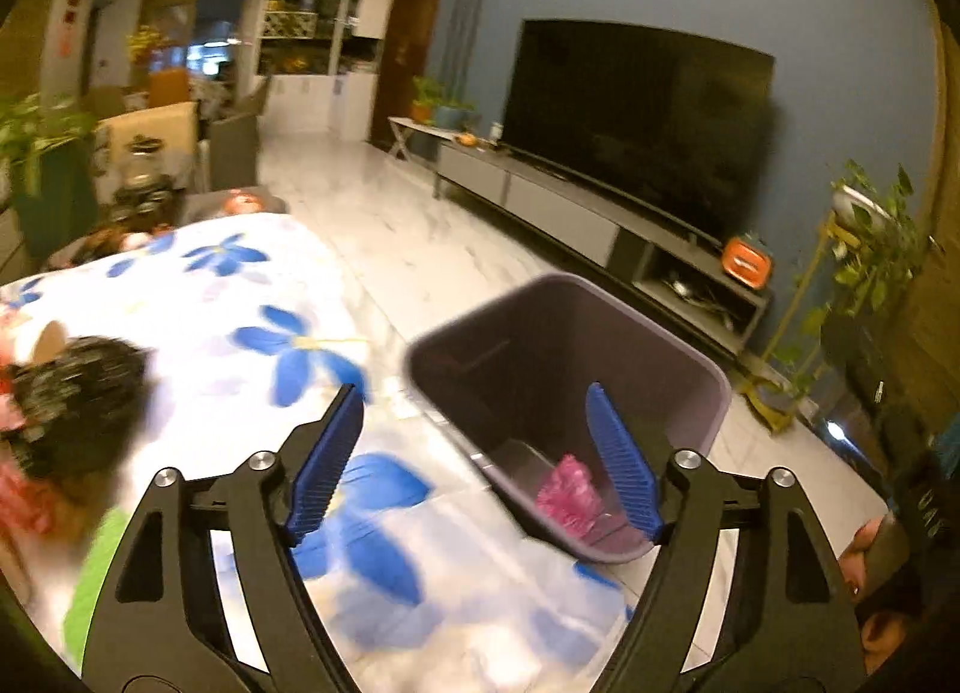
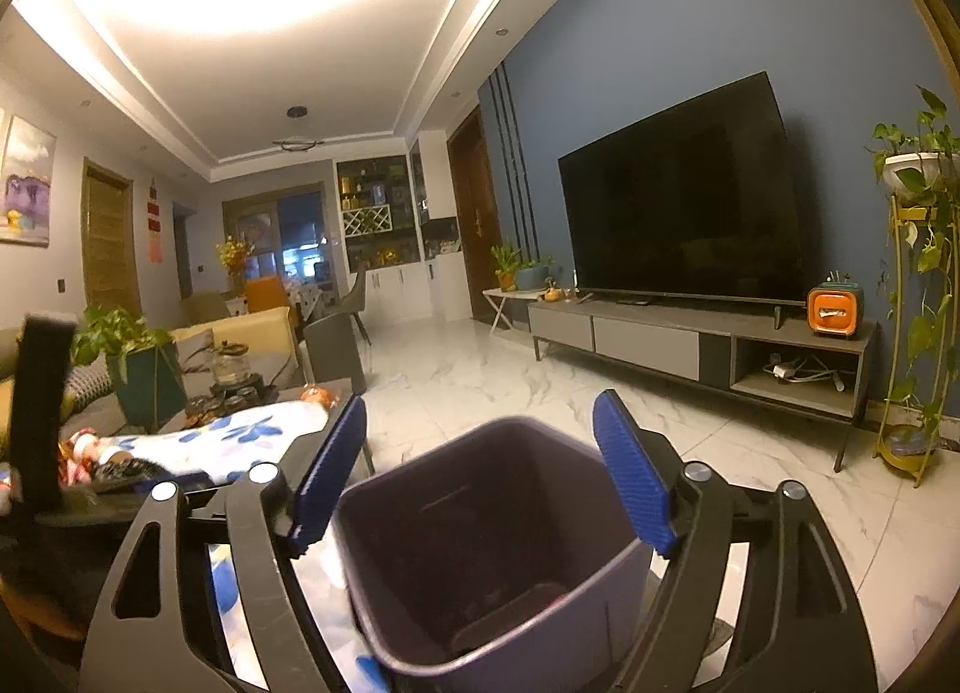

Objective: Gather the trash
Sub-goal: 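Move both tools back to the table toward the foam nets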

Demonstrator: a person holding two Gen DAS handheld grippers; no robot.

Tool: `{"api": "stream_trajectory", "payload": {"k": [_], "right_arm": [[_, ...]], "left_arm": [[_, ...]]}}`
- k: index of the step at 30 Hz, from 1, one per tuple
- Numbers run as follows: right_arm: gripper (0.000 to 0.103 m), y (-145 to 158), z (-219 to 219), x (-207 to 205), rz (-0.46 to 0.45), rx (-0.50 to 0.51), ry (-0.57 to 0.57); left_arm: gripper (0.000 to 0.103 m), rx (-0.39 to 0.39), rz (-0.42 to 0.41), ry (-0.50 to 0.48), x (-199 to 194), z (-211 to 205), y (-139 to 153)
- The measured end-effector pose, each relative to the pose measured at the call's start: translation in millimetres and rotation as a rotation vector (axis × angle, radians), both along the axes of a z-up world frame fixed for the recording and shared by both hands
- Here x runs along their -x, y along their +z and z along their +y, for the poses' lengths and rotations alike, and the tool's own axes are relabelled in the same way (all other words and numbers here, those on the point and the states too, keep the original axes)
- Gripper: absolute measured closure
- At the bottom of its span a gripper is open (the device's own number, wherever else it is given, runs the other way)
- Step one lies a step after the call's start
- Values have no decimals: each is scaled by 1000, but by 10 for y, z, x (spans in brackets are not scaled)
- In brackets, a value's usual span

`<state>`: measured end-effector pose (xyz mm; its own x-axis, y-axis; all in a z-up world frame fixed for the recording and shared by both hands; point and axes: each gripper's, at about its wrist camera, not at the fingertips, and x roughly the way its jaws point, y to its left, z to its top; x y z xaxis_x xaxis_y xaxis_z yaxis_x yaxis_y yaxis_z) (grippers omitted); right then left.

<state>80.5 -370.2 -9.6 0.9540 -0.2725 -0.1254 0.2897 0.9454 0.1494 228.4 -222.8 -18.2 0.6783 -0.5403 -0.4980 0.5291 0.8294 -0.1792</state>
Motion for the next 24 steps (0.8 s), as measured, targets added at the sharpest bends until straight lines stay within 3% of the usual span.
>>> {"api": "stream_trajectory", "payload": {"k": [6, 11, 16, 24], "right_arm": [[15, -32, 351, 51, 52, 17, 55], [6, -105, 711, 0, 129, 44, 145], [6, -177, 1078, 46, 136, 49, 235], [6, -212, 1517, 30, 158, 30, 328]], "left_arm": [[21, 1, -18, 121, 262, 521, 56], [19, -27, -36, 283, 484, 1109, 15], [18, -52, -34, 454, 694, 1748, -70], [17, -92, -61, 641, 1042, 2498, -198]]}}
